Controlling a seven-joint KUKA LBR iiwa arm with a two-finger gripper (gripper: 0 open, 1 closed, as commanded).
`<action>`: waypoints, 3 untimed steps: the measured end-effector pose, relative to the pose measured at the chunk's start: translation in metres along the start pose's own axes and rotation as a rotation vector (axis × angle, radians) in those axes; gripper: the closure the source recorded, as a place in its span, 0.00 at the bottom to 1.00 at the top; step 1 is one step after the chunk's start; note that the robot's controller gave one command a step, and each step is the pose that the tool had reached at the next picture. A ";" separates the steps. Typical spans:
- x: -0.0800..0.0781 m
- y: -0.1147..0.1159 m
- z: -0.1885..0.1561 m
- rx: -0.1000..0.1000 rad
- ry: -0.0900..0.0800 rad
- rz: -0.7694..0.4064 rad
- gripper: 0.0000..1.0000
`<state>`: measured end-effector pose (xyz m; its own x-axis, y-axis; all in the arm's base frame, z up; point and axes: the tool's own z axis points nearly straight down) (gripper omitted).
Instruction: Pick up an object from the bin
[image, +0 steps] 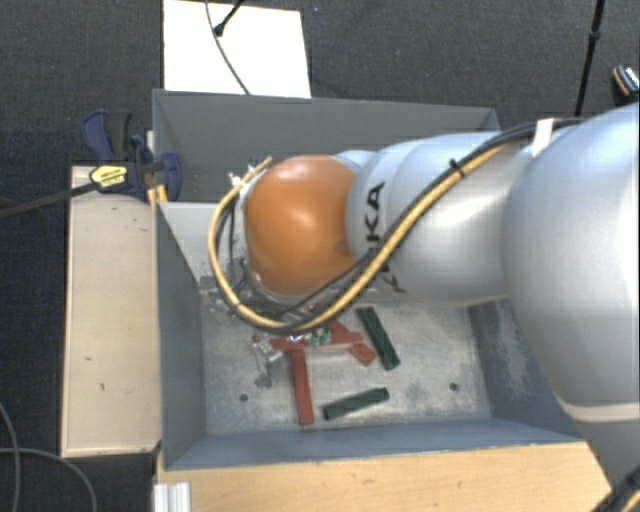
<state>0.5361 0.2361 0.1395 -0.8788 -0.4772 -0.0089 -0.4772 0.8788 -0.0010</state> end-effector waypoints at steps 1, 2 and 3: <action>0.072 -0.087 0.069 -0.002 0.006 -0.022 0.00; 0.071 -0.084 0.069 -0.002 0.008 -0.022 1.00; 0.065 -0.064 -0.059 0.001 -0.002 -0.055 1.00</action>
Offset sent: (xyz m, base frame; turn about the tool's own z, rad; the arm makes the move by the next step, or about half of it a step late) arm -0.0220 -0.1078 -0.0695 -0.0278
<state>0.5094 0.1485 0.1984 -0.8514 -0.5245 -0.0109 -0.5245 0.8514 -0.0021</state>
